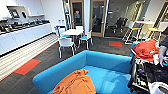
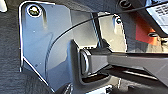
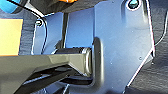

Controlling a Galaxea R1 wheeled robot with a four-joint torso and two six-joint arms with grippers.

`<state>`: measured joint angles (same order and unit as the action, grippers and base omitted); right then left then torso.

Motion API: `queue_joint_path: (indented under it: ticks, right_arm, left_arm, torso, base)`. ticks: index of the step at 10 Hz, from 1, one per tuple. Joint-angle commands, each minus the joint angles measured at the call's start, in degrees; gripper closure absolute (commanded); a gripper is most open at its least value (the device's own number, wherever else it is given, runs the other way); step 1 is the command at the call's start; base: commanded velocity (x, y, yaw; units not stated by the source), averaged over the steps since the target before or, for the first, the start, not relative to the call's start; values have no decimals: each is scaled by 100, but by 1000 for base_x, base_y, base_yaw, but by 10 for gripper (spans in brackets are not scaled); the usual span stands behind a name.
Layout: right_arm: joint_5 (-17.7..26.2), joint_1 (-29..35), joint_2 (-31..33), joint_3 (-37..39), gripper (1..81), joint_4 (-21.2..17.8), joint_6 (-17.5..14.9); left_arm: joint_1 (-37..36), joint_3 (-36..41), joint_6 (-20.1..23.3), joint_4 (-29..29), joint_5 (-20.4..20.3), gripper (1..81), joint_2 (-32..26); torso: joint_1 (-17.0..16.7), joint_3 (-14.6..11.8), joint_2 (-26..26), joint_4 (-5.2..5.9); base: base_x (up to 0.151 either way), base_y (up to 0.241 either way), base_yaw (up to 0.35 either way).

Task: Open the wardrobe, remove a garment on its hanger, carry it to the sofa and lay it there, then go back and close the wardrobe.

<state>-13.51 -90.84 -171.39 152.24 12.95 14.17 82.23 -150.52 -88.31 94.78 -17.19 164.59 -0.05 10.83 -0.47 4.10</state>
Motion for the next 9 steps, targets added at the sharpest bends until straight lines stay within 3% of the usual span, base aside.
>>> queue_joint_path:
  ticks: [1,9]
  right_arm:
    - [296,79,-38,-11,10,-3,-28]
    - [305,62,-47,-2,10,-11,-54]
  left_arm:
    - [-176,-4,51,67,137,10,-83]
    - [-176,-4,51,67,137,10,-74]
  torso:
    - [5,0,0,0]
    - [5,-2,-2,0]
  base:
    - [-84,0,0]
    - [-88,0,0]
